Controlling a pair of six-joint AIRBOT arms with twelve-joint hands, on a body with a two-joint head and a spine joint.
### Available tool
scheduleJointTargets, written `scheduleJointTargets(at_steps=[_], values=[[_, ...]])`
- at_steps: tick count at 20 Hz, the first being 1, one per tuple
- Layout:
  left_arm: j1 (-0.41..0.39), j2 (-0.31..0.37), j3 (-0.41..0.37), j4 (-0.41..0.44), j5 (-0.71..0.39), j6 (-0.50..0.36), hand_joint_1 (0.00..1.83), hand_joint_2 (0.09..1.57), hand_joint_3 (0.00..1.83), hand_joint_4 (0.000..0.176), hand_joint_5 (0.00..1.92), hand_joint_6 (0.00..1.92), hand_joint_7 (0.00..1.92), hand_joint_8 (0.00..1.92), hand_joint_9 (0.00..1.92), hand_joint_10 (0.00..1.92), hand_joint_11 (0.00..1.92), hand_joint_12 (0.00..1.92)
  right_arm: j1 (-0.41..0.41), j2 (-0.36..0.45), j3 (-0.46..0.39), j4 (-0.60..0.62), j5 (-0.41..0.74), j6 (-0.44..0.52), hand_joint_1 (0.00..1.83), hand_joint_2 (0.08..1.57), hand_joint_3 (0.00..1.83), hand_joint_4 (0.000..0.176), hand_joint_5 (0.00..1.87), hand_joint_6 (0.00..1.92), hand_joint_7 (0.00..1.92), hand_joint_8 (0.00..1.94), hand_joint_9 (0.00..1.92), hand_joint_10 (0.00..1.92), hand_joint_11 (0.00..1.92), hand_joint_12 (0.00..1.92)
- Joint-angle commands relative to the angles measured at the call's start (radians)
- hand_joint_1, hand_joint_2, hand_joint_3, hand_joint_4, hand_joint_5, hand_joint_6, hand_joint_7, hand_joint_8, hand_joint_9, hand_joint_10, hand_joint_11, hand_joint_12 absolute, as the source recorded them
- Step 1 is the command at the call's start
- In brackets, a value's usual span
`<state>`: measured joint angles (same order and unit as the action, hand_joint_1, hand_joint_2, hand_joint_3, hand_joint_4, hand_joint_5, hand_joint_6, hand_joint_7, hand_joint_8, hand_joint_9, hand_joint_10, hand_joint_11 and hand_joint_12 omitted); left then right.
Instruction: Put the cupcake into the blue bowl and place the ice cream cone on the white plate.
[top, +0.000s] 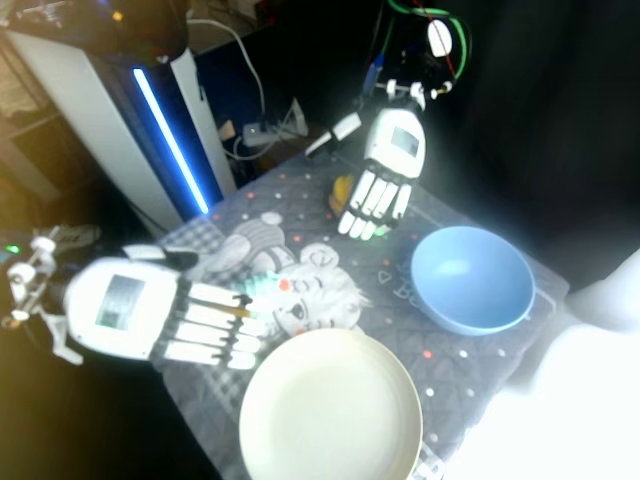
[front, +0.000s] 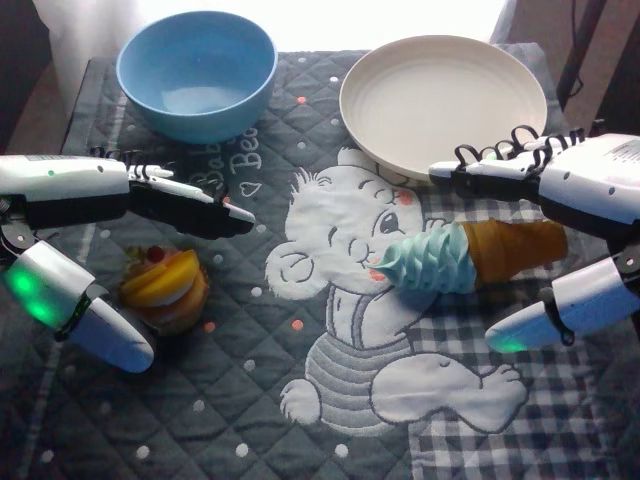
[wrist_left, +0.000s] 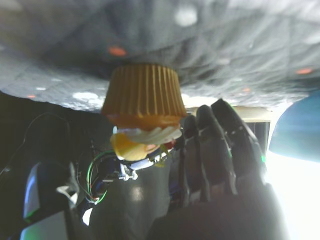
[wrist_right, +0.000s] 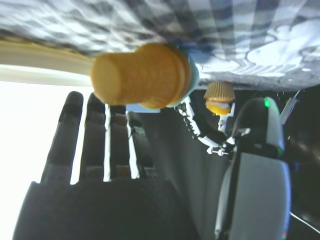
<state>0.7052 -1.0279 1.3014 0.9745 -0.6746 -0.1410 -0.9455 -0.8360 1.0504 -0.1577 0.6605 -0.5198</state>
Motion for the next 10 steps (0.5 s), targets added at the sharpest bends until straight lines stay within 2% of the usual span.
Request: scheduleJointTargets(at_steps=[1, 3, 4, 6, 10], values=[[-0.004, -0.011, 0.001, -0.038, -0.065, -0.015, 0.67, 0.70, 0.00, 0.000, 0.35, 0.00, 0.39, 0.00, 0.43, 0.00, 0.04, 1.02, 0.008, 0.000, 0.004, 0.023, 0.109, 0.005, 0.71, 0.81, 0.01, 0.000, 0.19, 0.01, 0.43, 0.02, 0.41, 0.02, 0.22, 0.21], [0.005, -0.013, 0.000, -0.036, -0.062, -0.017, 0.68, 0.71, 0.00, 0.000, 0.35, 0.00, 0.40, 0.01, 0.45, 0.01, 0.06, 1.02, 0.008, -0.004, 0.005, 0.023, 0.109, 0.005, 0.71, 0.80, 0.00, 0.000, 0.23, 0.01, 0.47, 0.01, 0.45, 0.02, 0.25, 0.22], [0.009, -0.015, 0.001, -0.036, -0.061, -0.019, 0.69, 0.70, 0.00, 0.000, 0.36, 0.00, 0.41, 0.00, 0.45, 0.00, 0.11, 0.87, 0.008, -0.006, 0.006, 0.022, 0.109, 0.005, 0.69, 0.80, 0.00, 0.000, 0.24, 0.01, 0.49, 0.01, 0.48, 0.02, 0.30, 0.25], [0.011, -0.018, 0.001, -0.029, -0.059, -0.023, 0.69, 0.70, 0.00, 0.000, 0.37, 0.00, 0.43, 0.00, 0.45, 0.00, 0.11, 0.82, 0.008, -0.012, 0.007, 0.021, 0.108, 0.005, 0.70, 0.79, 0.00, 0.000, 0.25, 0.01, 0.49, 0.01, 0.50, 0.03, 0.32, 0.25], [0.011, -0.027, 0.003, -0.004, -0.045, -0.036, 0.69, 0.71, 0.00, 0.000, 0.35, 0.00, 0.42, 0.00, 0.44, 0.01, 0.13, 0.81, 0.008, -0.026, 0.017, 0.021, 0.107, 0.005, 0.79, 0.83, 0.01, 0.000, 0.32, 0.01, 0.57, 0.01, 0.59, 0.02, 0.42, 0.30]])
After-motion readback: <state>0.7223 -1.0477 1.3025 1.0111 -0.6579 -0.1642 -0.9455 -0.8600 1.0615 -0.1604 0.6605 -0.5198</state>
